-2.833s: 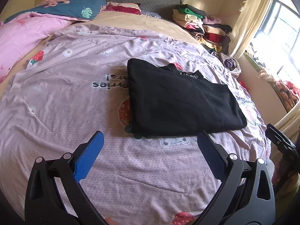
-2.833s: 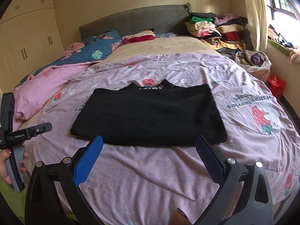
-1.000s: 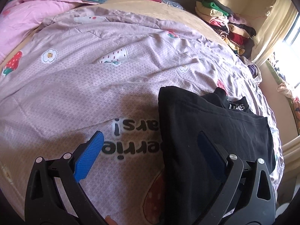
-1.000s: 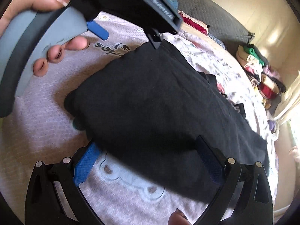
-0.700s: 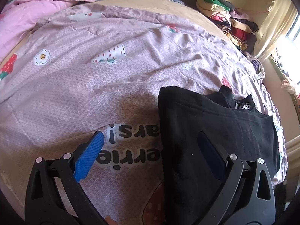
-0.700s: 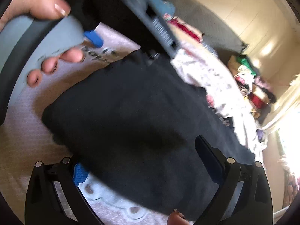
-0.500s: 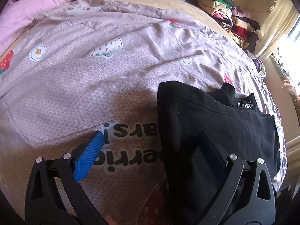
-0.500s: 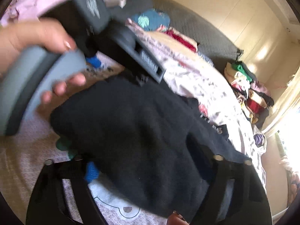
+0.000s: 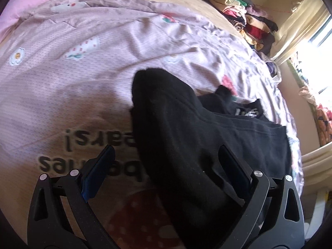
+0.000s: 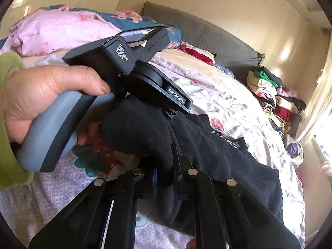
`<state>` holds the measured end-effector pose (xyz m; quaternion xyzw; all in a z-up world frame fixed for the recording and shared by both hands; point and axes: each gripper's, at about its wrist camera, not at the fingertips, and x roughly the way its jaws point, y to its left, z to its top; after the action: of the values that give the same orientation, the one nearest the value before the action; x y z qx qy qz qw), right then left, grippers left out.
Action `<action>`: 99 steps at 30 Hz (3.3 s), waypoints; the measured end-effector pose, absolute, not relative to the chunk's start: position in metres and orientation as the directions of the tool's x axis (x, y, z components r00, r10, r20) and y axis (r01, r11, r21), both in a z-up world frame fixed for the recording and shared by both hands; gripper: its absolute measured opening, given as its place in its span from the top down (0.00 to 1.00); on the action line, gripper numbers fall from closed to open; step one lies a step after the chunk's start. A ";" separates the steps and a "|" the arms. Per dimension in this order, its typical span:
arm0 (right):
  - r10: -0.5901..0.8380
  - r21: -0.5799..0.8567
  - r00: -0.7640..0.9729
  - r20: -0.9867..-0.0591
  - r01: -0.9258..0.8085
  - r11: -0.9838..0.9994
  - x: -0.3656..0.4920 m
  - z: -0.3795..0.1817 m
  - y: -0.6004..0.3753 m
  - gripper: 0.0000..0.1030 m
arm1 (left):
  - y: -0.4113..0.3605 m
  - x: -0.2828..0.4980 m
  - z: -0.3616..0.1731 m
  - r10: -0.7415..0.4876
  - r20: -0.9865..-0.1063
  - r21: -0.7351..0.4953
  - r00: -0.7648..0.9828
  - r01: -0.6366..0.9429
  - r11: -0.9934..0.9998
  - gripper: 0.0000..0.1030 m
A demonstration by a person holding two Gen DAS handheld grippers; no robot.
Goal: Fold small clothes
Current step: 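Close both grippers on the edge of the black shirt, then lift the edge with both grippers and fold it over the shirt, then open both grippers and release the new fold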
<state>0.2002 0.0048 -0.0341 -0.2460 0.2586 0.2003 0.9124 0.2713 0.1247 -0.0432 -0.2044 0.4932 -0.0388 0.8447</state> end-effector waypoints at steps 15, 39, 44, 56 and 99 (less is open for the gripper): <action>0.203 -0.236 0.834 -0.513 -0.364 0.901 0.173 -0.011 -0.056 0.93 | 0.062 0.263 0.011 -0.310 -0.745 -0.396 0.590 -0.018 0.918 0.78; 0.145 -0.098 0.869 -0.474 -0.216 0.972 0.159 0.003 -0.147 0.93 | -0.029 0.264 0.049 -0.332 -0.715 -0.359 0.616 0.084 0.929 0.79; 0.139 -0.084 0.870 -0.474 -0.201 0.976 0.159 0.002 -0.158 0.93 | -0.044 0.266 0.050 -0.332 -0.718 -0.348 0.612 0.097 0.932 0.79; 0.116 -0.041 0.860 -0.497 -0.157 0.987 0.154 -0.006 -0.184 0.93 | -0.086 0.271 0.044 -0.344 -0.732 -0.326 0.589 0.141 0.935 0.79; 0.400 0.533 0.662 -0.634 -0.001 0.846 0.170 -0.062 -0.303 0.50 | -0.193 0.326 -0.018 -0.378 -0.808 -0.334 0.452 0.177 0.926 0.19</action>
<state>0.1705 -0.3029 -0.0617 0.2528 0.3947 0.1144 0.8759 0.3261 -0.1933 -0.0180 -0.1010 0.4971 -0.1642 0.8460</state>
